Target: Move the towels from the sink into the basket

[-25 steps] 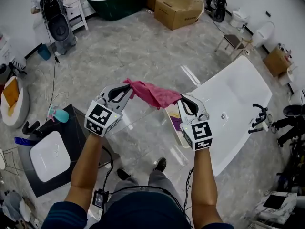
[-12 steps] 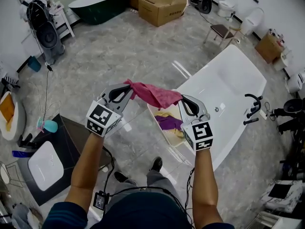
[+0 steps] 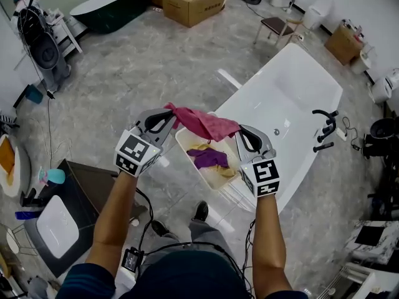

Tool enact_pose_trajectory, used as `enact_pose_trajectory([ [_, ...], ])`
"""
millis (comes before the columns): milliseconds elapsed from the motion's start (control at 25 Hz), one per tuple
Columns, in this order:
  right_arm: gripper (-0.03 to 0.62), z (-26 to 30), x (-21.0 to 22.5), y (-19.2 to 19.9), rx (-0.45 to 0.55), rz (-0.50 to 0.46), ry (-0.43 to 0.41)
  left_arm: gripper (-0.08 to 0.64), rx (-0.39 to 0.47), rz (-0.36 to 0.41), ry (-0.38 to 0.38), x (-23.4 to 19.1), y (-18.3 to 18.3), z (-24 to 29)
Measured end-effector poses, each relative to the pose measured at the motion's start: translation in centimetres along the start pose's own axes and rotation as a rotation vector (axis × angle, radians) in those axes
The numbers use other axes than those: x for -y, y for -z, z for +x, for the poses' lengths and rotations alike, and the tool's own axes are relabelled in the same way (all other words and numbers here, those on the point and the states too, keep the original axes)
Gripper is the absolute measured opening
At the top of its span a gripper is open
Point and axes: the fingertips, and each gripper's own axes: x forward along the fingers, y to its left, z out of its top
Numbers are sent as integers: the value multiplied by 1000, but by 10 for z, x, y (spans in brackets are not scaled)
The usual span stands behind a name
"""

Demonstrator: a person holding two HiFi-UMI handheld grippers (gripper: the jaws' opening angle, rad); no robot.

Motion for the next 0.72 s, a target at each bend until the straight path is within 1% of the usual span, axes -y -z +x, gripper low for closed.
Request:
enact_pose_trajectory([
  [240, 18, -5, 22, 35, -33, 33, 47, 28, -11, 4, 60, 14, 13, 34],
  [440, 18, -13, 36, 70, -64, 75, 97, 28, -31, 10, 121, 28, 31, 62],
  [720, 18, -29, 55, 111, -97, 137, 162, 26, -62, 7, 183, 48, 54, 96],
])
